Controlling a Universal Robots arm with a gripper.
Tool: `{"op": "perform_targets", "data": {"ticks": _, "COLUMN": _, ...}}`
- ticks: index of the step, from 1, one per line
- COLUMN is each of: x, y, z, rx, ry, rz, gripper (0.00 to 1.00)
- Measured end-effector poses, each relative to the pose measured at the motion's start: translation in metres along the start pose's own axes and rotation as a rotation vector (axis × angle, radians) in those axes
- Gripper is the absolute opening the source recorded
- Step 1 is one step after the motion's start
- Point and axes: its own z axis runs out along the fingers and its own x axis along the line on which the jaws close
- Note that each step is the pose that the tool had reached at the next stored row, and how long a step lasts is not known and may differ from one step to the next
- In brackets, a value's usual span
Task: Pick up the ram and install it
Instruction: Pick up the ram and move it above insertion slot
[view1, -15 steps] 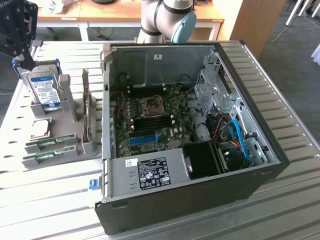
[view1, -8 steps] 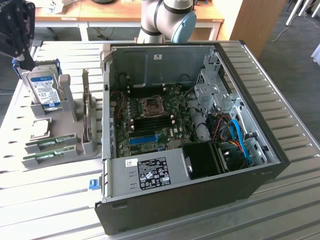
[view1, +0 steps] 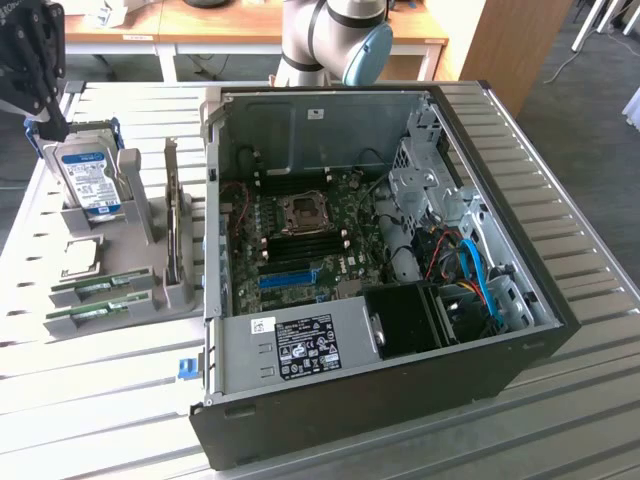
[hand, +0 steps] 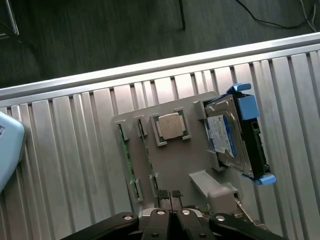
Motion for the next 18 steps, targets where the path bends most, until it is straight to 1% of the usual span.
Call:
{"op": "perform_targets", "data": {"ticks": 8, "x": 0.0, "y": 0.0, "z": 0.0001, "rx": -0.0024, "ry": 0.0049, "rz": -0.109, "gripper": 0.11}}
{"op": "perform_targets", "data": {"ticks": 18, "x": 0.0, "y": 0.0, "z": 0.0011, "rx": -0.0026, "ry": 0.005, "rz": -0.114, "gripper": 0.11}}
